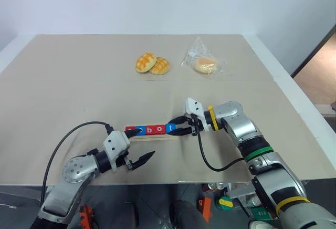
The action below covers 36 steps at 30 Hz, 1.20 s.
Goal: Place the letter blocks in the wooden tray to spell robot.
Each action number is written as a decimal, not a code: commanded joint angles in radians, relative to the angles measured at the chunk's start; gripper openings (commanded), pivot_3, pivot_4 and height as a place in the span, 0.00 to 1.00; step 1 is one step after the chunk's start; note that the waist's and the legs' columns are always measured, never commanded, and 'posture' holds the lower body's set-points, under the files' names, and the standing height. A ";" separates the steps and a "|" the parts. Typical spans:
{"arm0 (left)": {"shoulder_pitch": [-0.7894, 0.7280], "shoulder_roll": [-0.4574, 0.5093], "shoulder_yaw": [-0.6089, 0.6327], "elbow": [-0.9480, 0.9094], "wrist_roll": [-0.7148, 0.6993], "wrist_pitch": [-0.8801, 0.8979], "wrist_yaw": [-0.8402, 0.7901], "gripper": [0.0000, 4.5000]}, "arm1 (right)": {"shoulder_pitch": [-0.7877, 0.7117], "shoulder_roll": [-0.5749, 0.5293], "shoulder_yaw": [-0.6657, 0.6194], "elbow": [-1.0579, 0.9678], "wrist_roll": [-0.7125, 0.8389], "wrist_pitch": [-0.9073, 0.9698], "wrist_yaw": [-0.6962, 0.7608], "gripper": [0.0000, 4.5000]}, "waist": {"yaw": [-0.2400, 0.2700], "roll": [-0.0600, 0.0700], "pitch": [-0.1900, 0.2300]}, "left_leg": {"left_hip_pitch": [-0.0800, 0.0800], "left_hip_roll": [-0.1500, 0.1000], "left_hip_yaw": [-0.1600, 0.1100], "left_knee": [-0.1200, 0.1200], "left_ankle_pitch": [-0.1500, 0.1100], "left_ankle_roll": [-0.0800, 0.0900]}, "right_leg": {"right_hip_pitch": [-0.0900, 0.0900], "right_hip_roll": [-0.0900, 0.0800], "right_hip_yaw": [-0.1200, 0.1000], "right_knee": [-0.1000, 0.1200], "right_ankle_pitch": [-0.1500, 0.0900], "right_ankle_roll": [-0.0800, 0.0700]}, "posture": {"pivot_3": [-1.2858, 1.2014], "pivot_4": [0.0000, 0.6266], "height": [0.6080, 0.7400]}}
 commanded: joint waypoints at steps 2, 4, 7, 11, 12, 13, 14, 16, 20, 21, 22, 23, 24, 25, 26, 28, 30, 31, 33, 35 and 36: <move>-0.013 0.008 0.011 -0.030 0.003 0.001 0.004 1.00 | -0.023 -0.002 -0.034 -0.031 0.029 0.031 0.008 0.38 | 0.000 0.000 0.000 | 0.000 0.000 0.000 0.000 0.000 0.000 | 0.000 0.000 0.000 0.000 0.000 0.000 | 0.52 0.24 1.00; -0.015 0.009 0.012 -0.029 0.003 0.001 0.003 1.00 | -0.026 -0.001 -0.042 -0.035 0.036 0.046 0.003 0.38 | 0.000 0.000 0.000 | 0.000 0.000 0.000 0.000 0.000 0.000 | 0.000 0.000 0.000 0.000 0.000 0.000 | 0.52 0.24 1.00; -0.020 0.011 0.012 -0.025 0.005 0.002 0.001 1.00 | -0.024 -0.007 -0.045 -0.036 0.032 0.042 -0.001 0.38 | 0.000 0.000 0.000 | 0.000 0.000 0.000 0.000 0.000 0.000 | 0.000 0.000 0.000 0.000 0.000 0.000 | 0.52 0.24 1.00; -0.024 0.013 0.013 -0.023 0.004 0.003 -0.001 1.00 | -0.006 -0.016 -0.047 -0.063 0.036 0.052 -0.004 0.38 | 0.000 0.000 0.000 | 0.000 0.000 0.000 0.000 0.000 0.000 | 0.000 0.000 0.000 0.000 0.000 0.000 | 0.52 0.24 1.00; -0.024 0.014 0.013 -0.023 0.005 0.003 -0.002 1.00 | -0.001 -0.017 -0.046 -0.071 0.037 0.055 -0.004 0.38 | 0.000 0.000 0.000 | 0.000 0.000 0.000 0.000 0.000 0.000 | 0.000 0.000 0.000 0.000 0.000 0.000 | 0.52 0.24 1.00; -0.025 0.015 0.013 -0.022 0.005 0.003 -0.002 1.00 | 0.001 -0.017 -0.046 -0.078 0.038 0.058 -0.004 0.38 | 0.000 0.000 0.000 | 0.000 0.000 0.000 0.000 0.000 0.000 | 0.000 0.000 0.000 0.000 0.000 0.000 | 0.52 0.24 1.00; -0.026 0.015 0.013 -0.022 0.005 0.003 -0.002 1.00 | 0.003 -0.017 -0.046 -0.083 0.040 0.062 -0.004 0.38 | 0.000 0.000 0.000 | 0.000 0.000 0.000 0.000 0.000 0.000 | 0.000 0.000 0.000 0.000 0.000 0.000 | 0.52 0.24 1.00; -0.027 0.015 0.013 -0.019 0.005 0.003 -0.002 1.00 | 0.004 -0.018 -0.045 -0.091 0.042 0.069 -0.005 0.38 | 0.000 0.000 0.000 | 0.000 0.000 0.000 0.000 0.000 0.000 | 0.000 0.000 0.000 0.000 0.000 0.000 | 0.52 0.24 1.00; -0.029 0.009 0.022 -0.019 -0.005 0.012 0.002 1.00 | 0.011 -0.026 -0.043 -0.109 0.042 0.080 -0.008 0.38 | 0.000 0.000 0.000 | 0.000 0.000 0.000 0.000 0.000 0.000 | 0.000 0.000 0.000 0.000 0.000 0.000 | 0.52 0.24 1.00; -0.028 0.005 0.024 -0.020 -0.009 0.015 0.005 1.00 | 0.012 -0.028 -0.043 -0.113 0.042 0.084 -0.009 0.38 | 0.000 0.000 0.000 | 0.000 0.000 0.000 0.000 0.000 0.000 | 0.000 0.000 0.000 0.000 0.000 0.000 | 0.52 0.24 1.00; -0.028 0.002 0.027 -0.020 -0.013 0.018 0.007 1.00 | 0.014 -0.029 -0.043 -0.116 0.041 0.088 -0.010 0.38 | 0.000 0.000 0.000 | 0.000 0.000 0.000 0.000 0.000 0.000 | 0.000 0.000 0.000 0.000 0.000 0.000 | 0.52 0.24 1.00; -0.028 -0.003 0.030 -0.022 -0.022 0.023 0.009 1.00 | 0.016 -0.029 -0.043 -0.116 0.040 0.090 -0.013 0.38 | 0.000 0.000 0.000 | 0.000 0.000 0.000 0.000 0.000 0.000 | 0.000 0.000 0.000 0.000 0.000 0.000 | 0.52 0.24 1.00; -0.029 -0.010 0.034 -0.026 -0.034 0.033 0.014 1.00 | 0.018 -0.031 -0.043 -0.117 0.040 0.094 -0.014 0.38 | 0.000 0.000 0.000 | 0.000 0.000 0.000 0.000 0.000 0.000 | 0.000 0.000 0.000 0.000 0.000 0.000 | 0.52 0.24 1.00; -0.030 -0.016 0.037 -0.030 -0.044 0.043 0.018 1.00 | 0.021 -0.033 -0.043 -0.117 0.039 0.096 -0.015 0.38 | 0.000 0.000 0.000 | 0.000 0.000 0.000 0.000 0.000 0.000 | 0.000 0.000 0.000 0.000 0.000 0.000 | 0.52 0.24 1.00; -0.031 -0.019 0.039 -0.034 -0.053 0.051 0.020 1.00 | 0.024 -0.034 -0.042 -0.118 0.038 0.095 -0.016 0.38 | 0.000 0.000 0.000 | 0.000 0.000 0.000 0.000 0.000 0.000 | 0.000 0.000 0.000 0.000 0.000 0.000 | 0.52 0.24 1.00; -0.033 -0.017 0.037 -0.037 -0.053 0.055 0.017 1.00 | 0.031 -0.037 -0.041 -0.125 0.039 0.097 -0.017 0.38 | 0.000 0.000 0.000 | 0.000 0.000 0.000 0.000 0.000 0.000 | 0.000 0.000 0.000 0.000 0.000 0.000 | 0.52 0.24 1.00; -0.034 -0.014 0.036 -0.039 -0.053 0.056 0.016 1.00 | 0.036 -0.038 -0.038 -0.131 0.039 0.101 -0.019 0.38 | 0.000 0.000 0.000 | 0.000 0.000 0.000 0.000 0.000 0.000 | 0.000 0.000 0.000 0.000 0.000 0.000 | 0.52 0.24 1.00; -0.033 -0.012 0.036 -0.040 -0.053 0.057 0.017 1.00 | 0.037 -0.039 -0.037 -0.132 0.038 0.101 -0.020 0.38 | 0.000 0.000 0.000 | 0.000 0.000 0.000 0.000 0.000 0.000 | 0.000 0.000 0.000 0.000 0.000 0.000 | 0.52 0.24 1.00; -0.033 -0.011 0.035 -0.041 -0.054 0.058 0.018 1.00 | 0.039 -0.039 -0.037 -0.134 0.038 0.104 -0.022 0.45 | 0.000 0.000 0.000 | 0.000 0.000 0.000 0.000 0.000 0.000 | 0.000 0.000 0.000 0.000 0.000 0.000 | 0.52 0.24 1.00; -0.031 -0.008 0.033 -0.041 -0.051 0.057 0.018 1.00 | 0.043 -0.038 -0.039 -0.145 0.041 0.112 -0.027 0.54 | 0.000 0.000 0.000 | 0.000 0.000 0.000 0.000 0.000 0.000 | 0.000 0.000 0.000 0.000 0.000 0.000 | 0.52 0.24 1.00; -0.030 -0.007 0.032 -0.041 -0.050 0.056 0.018 1.00 | 0.046 -0.038 -0.040 -0.152 0.043 0.117 -0.029 0.61 | 0.000 0.000 0.000 | 0.000 0.000 0.000 0.000 0.000 0.000 | 0.000 0.000 0.000 0.000 0.000 0.000 | 0.52 0.24 1.00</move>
